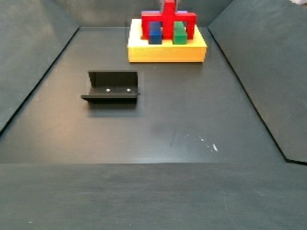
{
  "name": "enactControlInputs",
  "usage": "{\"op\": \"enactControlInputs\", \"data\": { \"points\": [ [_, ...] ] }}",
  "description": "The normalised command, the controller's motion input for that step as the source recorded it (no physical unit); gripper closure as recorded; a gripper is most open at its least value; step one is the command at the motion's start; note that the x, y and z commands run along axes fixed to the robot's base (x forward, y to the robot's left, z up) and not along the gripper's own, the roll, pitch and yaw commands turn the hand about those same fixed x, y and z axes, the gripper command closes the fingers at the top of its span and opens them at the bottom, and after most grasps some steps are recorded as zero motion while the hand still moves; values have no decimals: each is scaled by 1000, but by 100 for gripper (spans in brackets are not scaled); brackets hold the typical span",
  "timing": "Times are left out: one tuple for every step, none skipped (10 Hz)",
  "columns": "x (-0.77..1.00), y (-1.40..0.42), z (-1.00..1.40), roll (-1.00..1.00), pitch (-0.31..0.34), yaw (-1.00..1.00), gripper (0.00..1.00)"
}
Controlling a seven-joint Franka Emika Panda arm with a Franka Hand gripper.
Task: Pick up the red object. Move up. Move to above the board. Insert the red object.
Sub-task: Insert the red object.
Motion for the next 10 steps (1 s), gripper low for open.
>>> {"op": "enactControlInputs", "data": {
  "points": [
    [0, -14, 0, -203, 0, -54, 100],
    [0, 0, -80, -150, -3, -40, 100],
    [0, 49, -71, -177, -13, 0, 100],
    [0, 117, -229, -373, -51, 0, 100],
    [0, 180, -254, -437, -51, 0, 100],
    [0, 106, -251, -391, -46, 0, 100],
    [0, 17, -340, -249, -81, 0, 100],
    [0, -97, -257, 0, 0, 0, 100],
    [0, -160, -286, 91, 0, 0, 100],
    [149, -131, -263, 57, 0, 0, 100]
  ]
}}
